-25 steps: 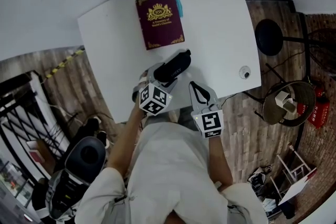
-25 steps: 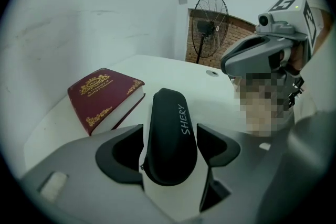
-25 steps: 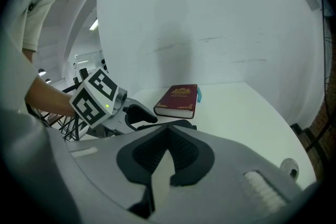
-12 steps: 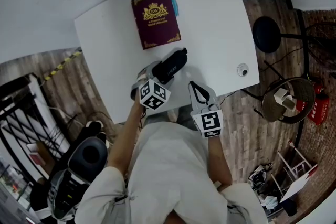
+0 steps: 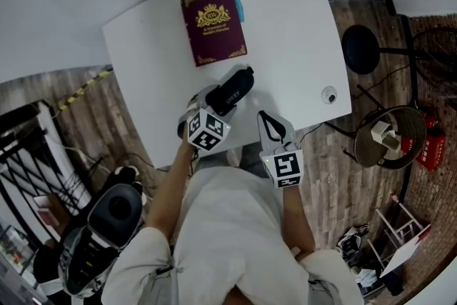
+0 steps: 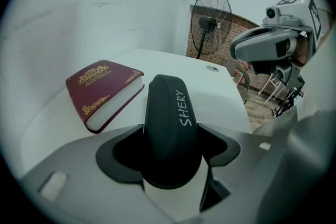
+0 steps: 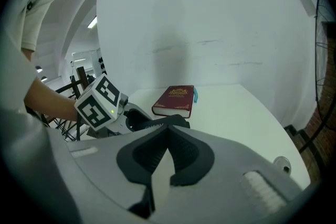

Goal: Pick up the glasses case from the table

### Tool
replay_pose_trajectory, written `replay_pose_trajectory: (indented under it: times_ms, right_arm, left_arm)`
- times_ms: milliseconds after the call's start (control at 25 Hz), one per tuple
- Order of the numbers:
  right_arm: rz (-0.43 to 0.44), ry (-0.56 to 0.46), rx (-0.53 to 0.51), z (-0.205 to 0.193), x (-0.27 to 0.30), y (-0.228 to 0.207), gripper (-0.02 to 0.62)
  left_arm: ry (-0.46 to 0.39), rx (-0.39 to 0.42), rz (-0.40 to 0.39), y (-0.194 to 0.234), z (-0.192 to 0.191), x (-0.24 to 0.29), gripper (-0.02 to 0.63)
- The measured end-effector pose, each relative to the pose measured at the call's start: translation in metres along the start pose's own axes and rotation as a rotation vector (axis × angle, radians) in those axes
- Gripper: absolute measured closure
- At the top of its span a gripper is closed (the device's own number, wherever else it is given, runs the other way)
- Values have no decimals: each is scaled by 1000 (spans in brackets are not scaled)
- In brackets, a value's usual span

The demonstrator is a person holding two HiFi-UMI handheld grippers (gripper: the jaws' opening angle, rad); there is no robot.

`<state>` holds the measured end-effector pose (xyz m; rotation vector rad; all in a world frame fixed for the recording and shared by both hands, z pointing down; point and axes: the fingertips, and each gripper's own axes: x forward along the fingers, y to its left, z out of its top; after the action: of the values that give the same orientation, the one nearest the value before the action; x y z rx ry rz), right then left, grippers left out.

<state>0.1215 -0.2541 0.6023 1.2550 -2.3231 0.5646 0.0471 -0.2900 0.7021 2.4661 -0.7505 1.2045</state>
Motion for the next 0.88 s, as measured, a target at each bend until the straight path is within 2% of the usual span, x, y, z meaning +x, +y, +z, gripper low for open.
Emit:
replay_pose_trajectory:
  times_ms: [400, 880]
  right_arm:
    - [-15, -50, -51, 22, -7, 10, 591]
    - [-21, -194, -154, 84, -28, 35, 591]
  left_arm:
    - [-125, -6, 52, 5, 28, -47, 267]
    - [-412, -61, 156, 29, 78, -156, 267]
